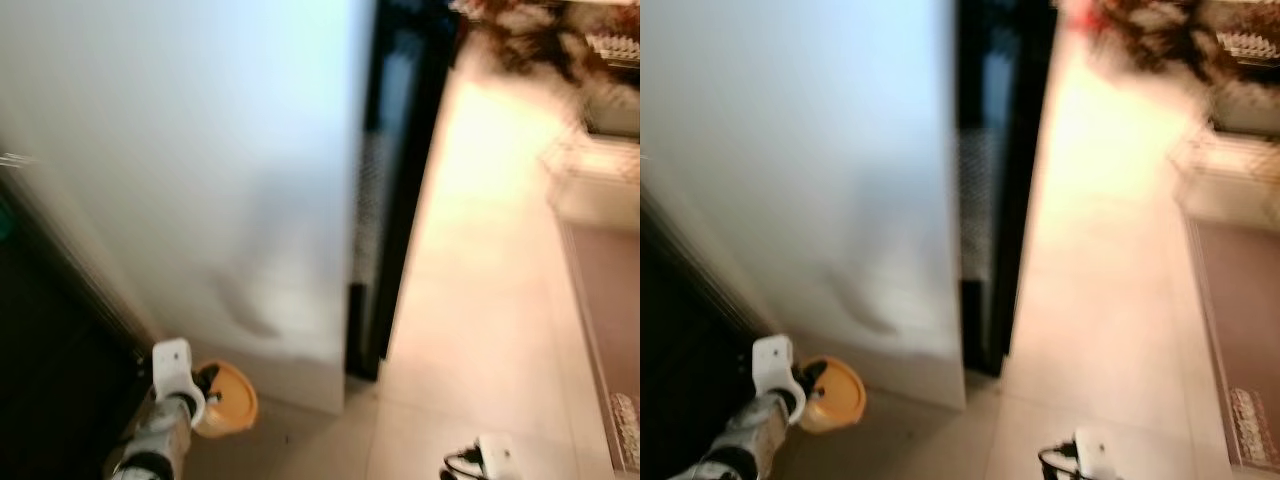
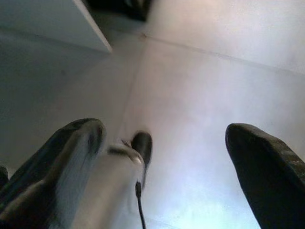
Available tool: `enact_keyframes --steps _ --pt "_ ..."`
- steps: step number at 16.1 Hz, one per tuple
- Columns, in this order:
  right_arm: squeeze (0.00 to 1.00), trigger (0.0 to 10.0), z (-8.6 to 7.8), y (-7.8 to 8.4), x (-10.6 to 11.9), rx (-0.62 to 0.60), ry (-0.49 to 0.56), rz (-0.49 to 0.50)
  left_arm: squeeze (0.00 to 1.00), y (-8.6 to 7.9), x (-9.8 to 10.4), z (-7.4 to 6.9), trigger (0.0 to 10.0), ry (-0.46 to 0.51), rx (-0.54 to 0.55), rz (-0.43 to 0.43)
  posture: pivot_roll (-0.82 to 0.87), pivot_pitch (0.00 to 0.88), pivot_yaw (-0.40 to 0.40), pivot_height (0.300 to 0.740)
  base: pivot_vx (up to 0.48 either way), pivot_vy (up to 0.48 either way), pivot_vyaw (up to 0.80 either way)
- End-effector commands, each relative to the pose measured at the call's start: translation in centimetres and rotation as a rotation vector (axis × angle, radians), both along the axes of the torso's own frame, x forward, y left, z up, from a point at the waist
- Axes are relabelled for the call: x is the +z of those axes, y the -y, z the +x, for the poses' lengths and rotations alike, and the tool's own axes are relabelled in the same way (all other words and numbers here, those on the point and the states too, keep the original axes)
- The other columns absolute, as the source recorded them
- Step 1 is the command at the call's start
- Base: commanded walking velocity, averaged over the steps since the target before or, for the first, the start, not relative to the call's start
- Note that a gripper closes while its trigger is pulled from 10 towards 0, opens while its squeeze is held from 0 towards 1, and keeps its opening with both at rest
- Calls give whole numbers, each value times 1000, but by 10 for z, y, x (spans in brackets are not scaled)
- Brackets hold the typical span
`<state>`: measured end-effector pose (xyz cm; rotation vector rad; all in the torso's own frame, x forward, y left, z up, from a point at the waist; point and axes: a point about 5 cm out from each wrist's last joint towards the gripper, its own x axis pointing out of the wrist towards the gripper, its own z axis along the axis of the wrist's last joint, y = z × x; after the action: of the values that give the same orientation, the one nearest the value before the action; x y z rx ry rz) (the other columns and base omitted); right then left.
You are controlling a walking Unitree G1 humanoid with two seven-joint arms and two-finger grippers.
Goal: Restocking fridge
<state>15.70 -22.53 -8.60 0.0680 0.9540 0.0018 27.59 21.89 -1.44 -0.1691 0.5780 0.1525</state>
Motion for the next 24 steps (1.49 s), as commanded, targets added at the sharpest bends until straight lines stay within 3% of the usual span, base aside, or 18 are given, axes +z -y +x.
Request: enact_keyframes --steps 1,7,14,21,24 --pt "0 10000 3 -3 1 10 7 3 0 -7 -6 -8 10000 -45 39 -10 -18 0 65 740 0 0 -800" --pt "0 10000 3 -1 1 12 4 -7 0 -11 -30 -38 10000 -184 99 -13 -25 0 58 740 0 0 -800" --pt "0 10000 7 -4 2 24 22 -24 0 -15 -50 -71 10000 -291 179 -37 -15 0 42 740 0 0 0" --pt "0 10000 9 -4 2 17 19 -34 0 -12 -58 -82 10000 -330 195 -56 -7 0 38 740 198 0 0" --pt "0 10000 10 -3 3 39 21 -59 0 -13 -56 -80 10000 -328 200 -50 -7 0 38 740 314 0 0"
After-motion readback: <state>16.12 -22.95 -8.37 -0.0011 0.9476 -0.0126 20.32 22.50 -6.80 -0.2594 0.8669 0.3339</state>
